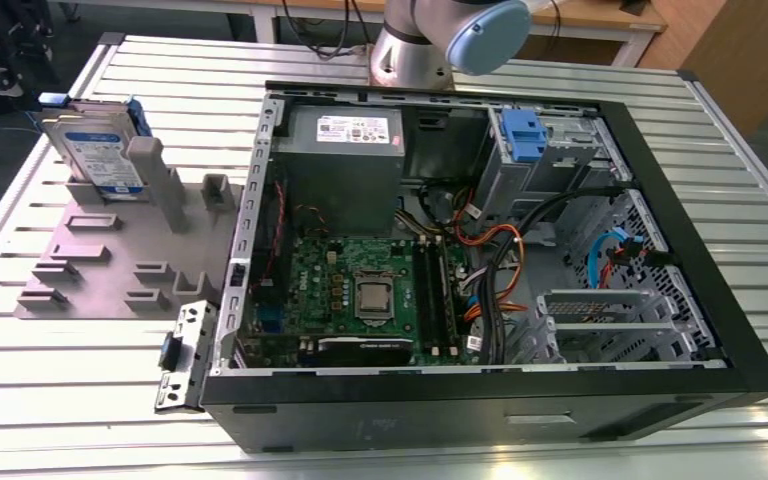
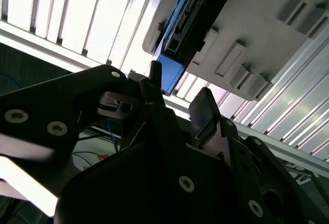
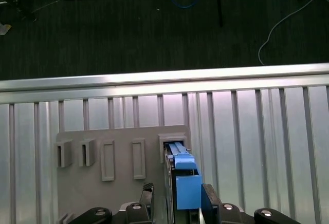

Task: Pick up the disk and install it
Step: 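Pick up the disk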

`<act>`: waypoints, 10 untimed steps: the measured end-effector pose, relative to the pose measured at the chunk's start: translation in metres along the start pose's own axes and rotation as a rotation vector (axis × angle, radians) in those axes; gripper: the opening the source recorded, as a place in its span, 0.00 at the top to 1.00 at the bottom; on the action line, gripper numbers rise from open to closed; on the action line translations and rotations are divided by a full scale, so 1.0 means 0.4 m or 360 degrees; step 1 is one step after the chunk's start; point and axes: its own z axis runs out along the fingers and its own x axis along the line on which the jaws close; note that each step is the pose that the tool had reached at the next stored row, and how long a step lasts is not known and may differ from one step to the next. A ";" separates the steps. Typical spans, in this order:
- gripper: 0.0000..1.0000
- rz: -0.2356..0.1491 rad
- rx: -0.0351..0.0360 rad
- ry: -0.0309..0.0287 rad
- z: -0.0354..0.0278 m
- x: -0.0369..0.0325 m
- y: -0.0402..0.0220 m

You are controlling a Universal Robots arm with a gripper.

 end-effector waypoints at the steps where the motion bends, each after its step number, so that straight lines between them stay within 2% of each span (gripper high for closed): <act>1: 0.51 0.0000 0.0000 0.00000 0.001 0.000 0.000; 7: 0.50 0.0000 0.0000 -0.00014 0.010 -0.008 0.001; 8: 0.44 0.0000 0.0000 -0.00018 0.011 -0.010 0.001; 10: 0.44 0.0000 0.0000 -0.00025 0.014 -0.013 0.001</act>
